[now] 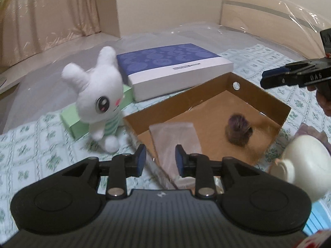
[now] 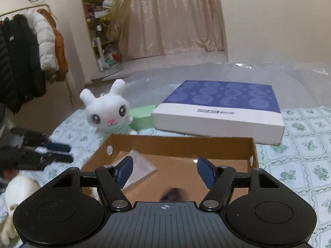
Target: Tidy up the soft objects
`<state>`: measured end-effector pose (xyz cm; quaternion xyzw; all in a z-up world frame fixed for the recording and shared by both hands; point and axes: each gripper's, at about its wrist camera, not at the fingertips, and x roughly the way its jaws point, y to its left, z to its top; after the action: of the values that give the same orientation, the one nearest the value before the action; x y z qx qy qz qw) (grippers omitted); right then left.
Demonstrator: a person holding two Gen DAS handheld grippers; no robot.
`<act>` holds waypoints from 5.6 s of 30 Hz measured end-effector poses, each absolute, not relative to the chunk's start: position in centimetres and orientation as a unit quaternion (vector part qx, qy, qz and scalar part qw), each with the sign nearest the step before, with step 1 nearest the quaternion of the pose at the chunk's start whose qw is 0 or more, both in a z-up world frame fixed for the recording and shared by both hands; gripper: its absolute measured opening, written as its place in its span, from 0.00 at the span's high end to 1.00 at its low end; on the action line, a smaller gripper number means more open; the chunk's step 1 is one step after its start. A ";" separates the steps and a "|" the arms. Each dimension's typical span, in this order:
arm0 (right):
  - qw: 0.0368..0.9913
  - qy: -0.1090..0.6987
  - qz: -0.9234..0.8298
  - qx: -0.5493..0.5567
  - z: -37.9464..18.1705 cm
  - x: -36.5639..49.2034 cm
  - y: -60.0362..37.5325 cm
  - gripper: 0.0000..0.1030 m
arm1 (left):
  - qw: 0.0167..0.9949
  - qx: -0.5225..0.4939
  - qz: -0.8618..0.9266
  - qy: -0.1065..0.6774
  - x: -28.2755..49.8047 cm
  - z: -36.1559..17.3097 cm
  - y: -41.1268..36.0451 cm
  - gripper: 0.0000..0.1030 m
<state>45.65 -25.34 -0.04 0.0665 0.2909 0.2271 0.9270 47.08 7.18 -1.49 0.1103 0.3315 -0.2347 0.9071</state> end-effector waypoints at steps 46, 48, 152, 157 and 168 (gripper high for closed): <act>0.881 0.326 0.280 0.197 0.8 16.2 -26.6 0.34 | 0.950 0.011 0.027 0.312 11.2 5.7 8.2 0.59; 0.878 0.331 0.281 0.204 0.4 16.2 -26.3 0.34 | 0.950 0.007 0.028 0.311 10.8 5.2 8.2 0.59; 0.793 0.390 0.141 0.446 -15.0 15.7 -27.5 0.50 | 0.915 0.012 0.010 0.403 14.6 -5.3 5.8 0.59; 0.842 0.345 0.111 0.399 -13.5 15.8 -27.3 0.51 | 0.915 0.013 0.008 0.403 14.5 -5.3 5.8 0.59; 0.909 0.312 0.212 -0.179 -8.6 13.2 -22.2 0.49 | 0.913 0.012 0.003 0.408 14.6 -5.8 5.5 0.59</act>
<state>13.16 -22.21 -8.61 -0.1791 0.3123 0.2116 0.9086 14.60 5.48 -5.77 0.0122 0.4084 0.0034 0.9127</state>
